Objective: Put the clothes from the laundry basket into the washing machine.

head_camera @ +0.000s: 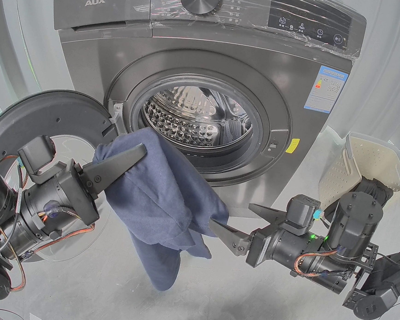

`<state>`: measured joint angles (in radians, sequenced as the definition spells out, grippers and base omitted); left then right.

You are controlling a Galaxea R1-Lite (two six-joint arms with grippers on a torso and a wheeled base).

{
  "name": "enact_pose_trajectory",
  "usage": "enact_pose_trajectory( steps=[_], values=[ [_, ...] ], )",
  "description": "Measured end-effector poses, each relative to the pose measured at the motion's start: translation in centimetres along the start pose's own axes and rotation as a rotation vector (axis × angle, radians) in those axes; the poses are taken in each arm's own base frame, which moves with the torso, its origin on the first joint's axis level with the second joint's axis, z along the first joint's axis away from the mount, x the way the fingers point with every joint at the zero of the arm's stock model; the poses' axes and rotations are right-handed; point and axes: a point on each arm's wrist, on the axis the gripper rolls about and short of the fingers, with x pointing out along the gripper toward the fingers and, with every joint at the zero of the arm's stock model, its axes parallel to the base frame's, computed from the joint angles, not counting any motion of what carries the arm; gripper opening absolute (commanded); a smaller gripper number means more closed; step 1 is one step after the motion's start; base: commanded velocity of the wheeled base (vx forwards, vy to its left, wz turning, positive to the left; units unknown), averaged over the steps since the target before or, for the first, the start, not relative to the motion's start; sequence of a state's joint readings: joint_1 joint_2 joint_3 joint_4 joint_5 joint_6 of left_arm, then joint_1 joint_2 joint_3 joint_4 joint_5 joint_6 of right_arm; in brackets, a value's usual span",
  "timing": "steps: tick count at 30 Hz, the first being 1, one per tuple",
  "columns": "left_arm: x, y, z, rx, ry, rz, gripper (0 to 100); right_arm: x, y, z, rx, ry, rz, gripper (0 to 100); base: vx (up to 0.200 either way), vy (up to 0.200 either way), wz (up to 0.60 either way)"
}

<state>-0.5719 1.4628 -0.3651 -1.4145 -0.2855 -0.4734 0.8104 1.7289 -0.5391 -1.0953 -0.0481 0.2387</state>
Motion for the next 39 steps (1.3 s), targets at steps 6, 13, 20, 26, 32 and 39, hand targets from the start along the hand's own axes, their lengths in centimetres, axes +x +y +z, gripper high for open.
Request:
enact_pose_trajectory(
  steps=[6,13,20,26,32,39],
  values=[
    [0.0,0.0,0.0,0.0,-0.001,-0.001,0,1.5,0.1,-0.1,0.005,-0.053,0.016,100,0.0,0.0,0.0],
    [0.0,0.0,0.1,0.0,-0.003,-0.002,0,3.2,0.8,-1.4,0.004,-0.121,0.06,100,0.0,0.0,0.0],
    [0.0,-0.1,0.1,0.0,-0.005,-0.003,0,4.4,1.2,-2.3,0.002,-0.102,0.088,100,0.0,0.0,0.0],
    [0.0,-0.1,0.1,0.0,-0.006,-0.004,0,5.2,1.2,-2.5,0.001,-0.112,0.092,100,0.0,0.0,0.0],
    [0.1,-0.1,0.1,0.0,-0.004,-0.004,0,5.6,1.6,-2.7,0.004,-0.118,0.105,0,0.0,0.0,0.0],
    [0.0,0.0,0.0,-0.002,0.0,0.0,0,5.6,2.0,-2.6,0.005,-0.132,0.123,0,0.0,0.0,0.0]
  ],
)
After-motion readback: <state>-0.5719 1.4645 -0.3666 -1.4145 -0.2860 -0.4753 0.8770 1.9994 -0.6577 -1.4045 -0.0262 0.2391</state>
